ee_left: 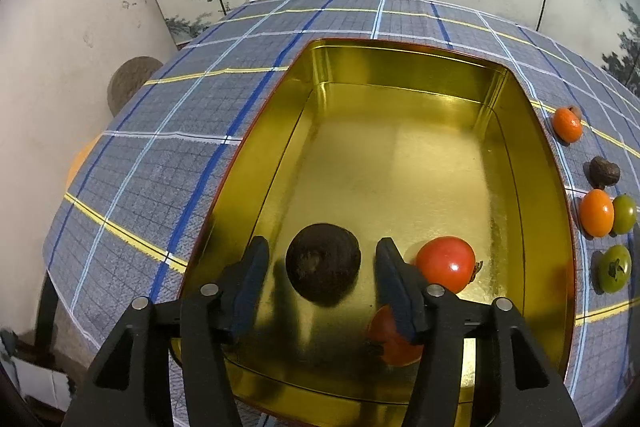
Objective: Organize fruits
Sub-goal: 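Carry the tangerine over the tin with the right gripper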
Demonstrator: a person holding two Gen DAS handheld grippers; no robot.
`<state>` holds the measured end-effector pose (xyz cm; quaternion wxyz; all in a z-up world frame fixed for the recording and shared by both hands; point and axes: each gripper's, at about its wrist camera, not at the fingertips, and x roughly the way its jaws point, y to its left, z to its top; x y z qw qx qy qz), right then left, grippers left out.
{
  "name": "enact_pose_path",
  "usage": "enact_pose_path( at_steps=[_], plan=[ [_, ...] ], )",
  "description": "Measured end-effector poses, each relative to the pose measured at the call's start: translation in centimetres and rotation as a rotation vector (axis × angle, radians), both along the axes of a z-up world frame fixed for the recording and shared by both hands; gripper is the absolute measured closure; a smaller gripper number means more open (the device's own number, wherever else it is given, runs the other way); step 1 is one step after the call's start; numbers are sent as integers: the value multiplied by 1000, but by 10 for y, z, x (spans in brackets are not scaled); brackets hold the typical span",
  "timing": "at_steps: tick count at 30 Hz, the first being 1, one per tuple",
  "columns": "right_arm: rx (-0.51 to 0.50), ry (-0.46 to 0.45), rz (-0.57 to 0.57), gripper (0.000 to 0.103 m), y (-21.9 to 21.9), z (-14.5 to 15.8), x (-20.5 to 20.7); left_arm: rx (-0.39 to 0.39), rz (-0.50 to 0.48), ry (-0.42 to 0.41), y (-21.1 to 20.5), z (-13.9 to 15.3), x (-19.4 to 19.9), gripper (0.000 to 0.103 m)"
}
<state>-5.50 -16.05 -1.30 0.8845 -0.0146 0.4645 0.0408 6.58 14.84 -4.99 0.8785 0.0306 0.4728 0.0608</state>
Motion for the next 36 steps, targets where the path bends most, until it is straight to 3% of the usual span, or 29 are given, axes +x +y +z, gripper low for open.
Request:
enact_pose_path(
  at_steps=[11,22,30,36],
  plan=[
    [29,-49,105,65,48,27,8,3,-8,-69,1,21,-11,44],
    [86,-65,325,65,133,43,16,2,41,-159,21,58,-29,35],
    [67,-51,493,65,201,39,18,-33,102,-160,46,66,-40,34],
    [44,-11,558,65,231,24,20,-49,131,-148,61,63,-48,34]
  ],
)
